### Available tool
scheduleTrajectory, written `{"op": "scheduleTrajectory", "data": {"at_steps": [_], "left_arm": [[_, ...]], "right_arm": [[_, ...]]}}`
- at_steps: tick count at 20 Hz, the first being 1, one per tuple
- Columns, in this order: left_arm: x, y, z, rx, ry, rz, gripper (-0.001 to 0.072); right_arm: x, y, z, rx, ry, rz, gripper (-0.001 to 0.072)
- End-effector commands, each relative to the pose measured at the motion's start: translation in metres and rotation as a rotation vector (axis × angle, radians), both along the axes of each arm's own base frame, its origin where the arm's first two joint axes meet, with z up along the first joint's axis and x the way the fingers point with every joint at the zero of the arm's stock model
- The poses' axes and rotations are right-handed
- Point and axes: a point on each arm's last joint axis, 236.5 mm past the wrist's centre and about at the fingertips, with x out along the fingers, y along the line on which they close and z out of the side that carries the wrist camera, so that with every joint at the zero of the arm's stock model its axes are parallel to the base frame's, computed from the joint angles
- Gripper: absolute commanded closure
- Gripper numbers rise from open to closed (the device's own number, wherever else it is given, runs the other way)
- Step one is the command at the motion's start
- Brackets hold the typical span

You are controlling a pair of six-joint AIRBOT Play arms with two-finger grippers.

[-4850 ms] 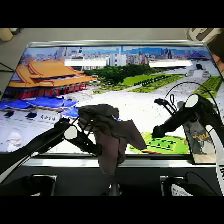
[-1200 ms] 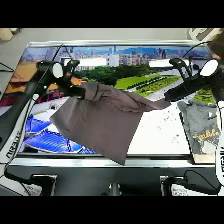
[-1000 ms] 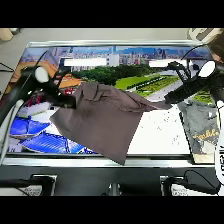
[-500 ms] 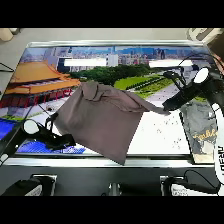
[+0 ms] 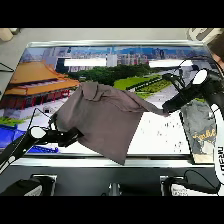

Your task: Fold the shirts.

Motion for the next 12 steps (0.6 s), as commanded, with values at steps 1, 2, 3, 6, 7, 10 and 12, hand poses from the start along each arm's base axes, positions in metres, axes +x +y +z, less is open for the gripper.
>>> {"op": "scheduleTrajectory", "data": {"at_steps": [1,2,3,6,7,10,12], "left_arm": [[0.03,0.003,-0.002,0.006,-0.072,0.084,0.0459],[0.042,0.003,0.004,0.014,-0.118,0.064,0.0679],[0.055,0.003,0.015,0.024,-0.178,0.032,0.0683],[0.107,0.017,0.062,0.047,-0.345,0.021,0.0684],[0.123,0.029,0.078,0.064,-0.39,0.038,0.0684],[0.164,0.069,0.112,0.085,-0.444,0.107,0.0685],[0.181,0.081,0.114,0.077,-0.417,0.117,0.0685]], "right_arm": [[0.001,0.001,0.0,0.002,-0.003,-0.001,0.0695],[0.001,0.002,0.0,0.009,-0.004,-0.002,0.0695],[0.002,0.005,0.001,0.02,-0.009,-0.003,0.0695],[0.009,0.011,0.004,0.051,-0.033,-0.017,0.0695],[0.009,0.014,0.004,0.063,-0.029,-0.028,0.0695],[-0.019,0.05,-0.004,0.196,0.054,-0.049,0.0694],[-0.044,0.075,-0.027,0.218,0.048,-0.048,0.0694]]}}
